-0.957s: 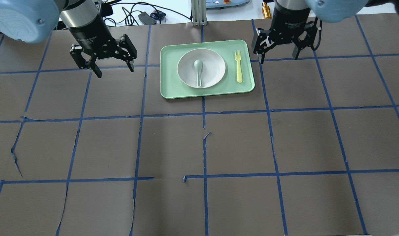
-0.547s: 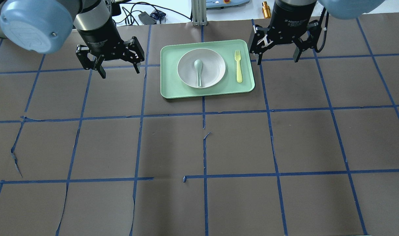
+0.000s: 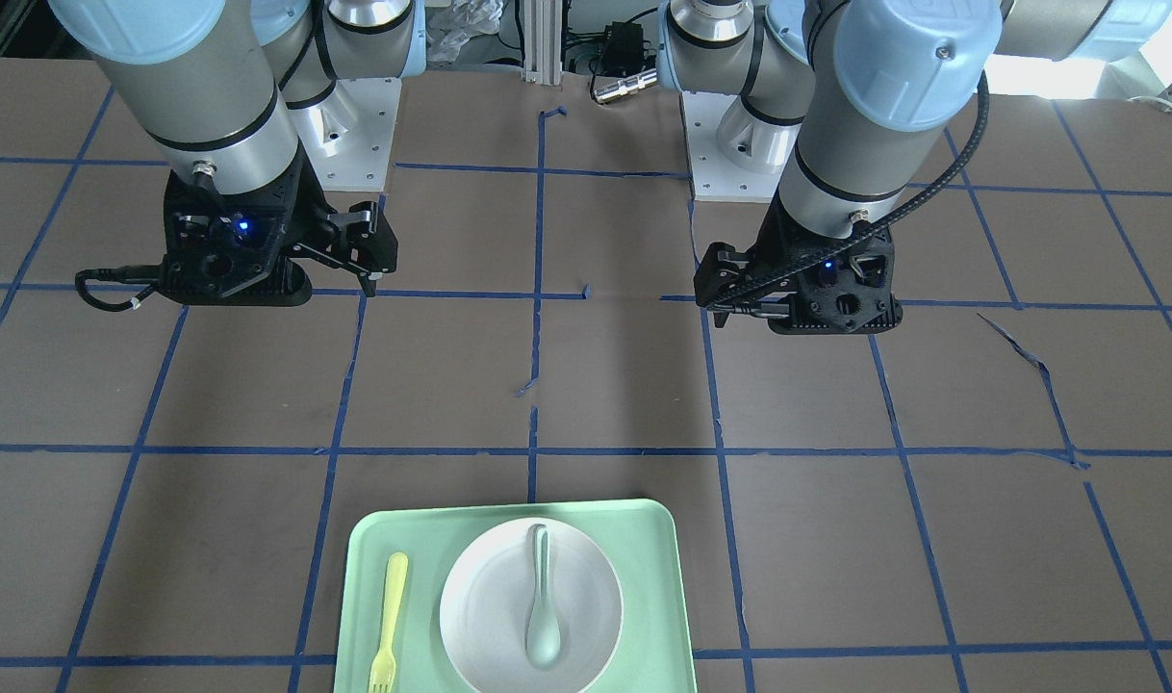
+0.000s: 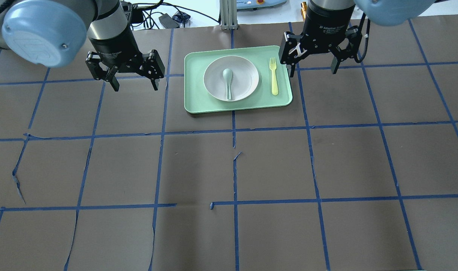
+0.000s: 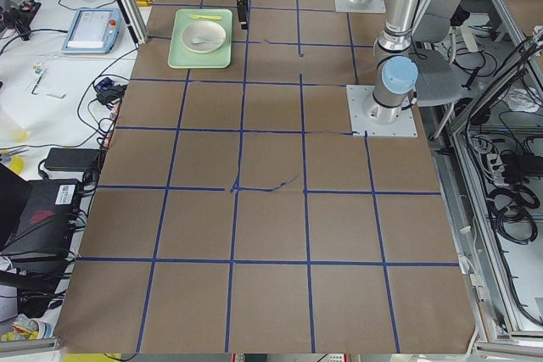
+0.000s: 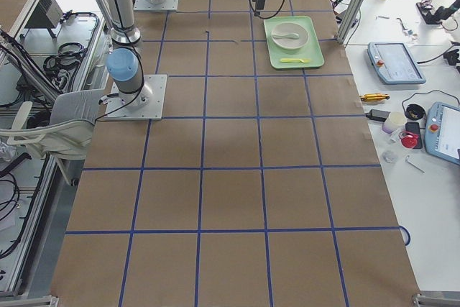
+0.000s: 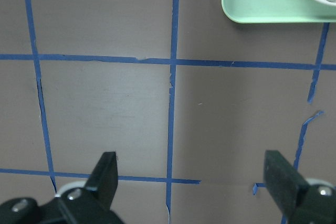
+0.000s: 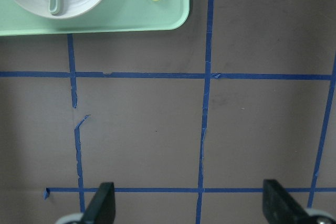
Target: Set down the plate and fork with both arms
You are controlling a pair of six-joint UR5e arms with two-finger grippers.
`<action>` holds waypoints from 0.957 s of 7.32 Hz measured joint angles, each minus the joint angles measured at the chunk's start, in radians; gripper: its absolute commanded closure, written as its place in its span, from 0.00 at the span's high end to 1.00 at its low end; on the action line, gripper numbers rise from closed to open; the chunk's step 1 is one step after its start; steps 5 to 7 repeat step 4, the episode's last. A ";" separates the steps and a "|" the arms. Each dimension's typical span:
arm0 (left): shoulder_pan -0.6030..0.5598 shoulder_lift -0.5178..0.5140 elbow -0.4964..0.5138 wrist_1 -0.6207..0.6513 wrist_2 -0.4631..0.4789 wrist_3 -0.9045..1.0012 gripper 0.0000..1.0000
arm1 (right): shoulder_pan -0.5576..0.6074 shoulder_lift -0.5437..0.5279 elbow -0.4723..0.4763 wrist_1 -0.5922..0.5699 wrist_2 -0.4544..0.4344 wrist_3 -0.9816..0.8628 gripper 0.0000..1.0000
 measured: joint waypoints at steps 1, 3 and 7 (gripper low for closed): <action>0.000 0.000 0.000 -0.005 -0.002 0.003 1.00 | 0.000 0.000 0.000 0.000 0.004 -0.008 1.00; 0.001 0.005 -0.002 -0.028 -0.003 0.004 1.00 | 0.001 -0.002 0.000 0.004 0.009 -0.014 1.00; 0.000 0.007 -0.001 -0.040 -0.003 0.005 1.00 | 0.002 -0.002 0.000 0.005 0.010 -0.014 1.00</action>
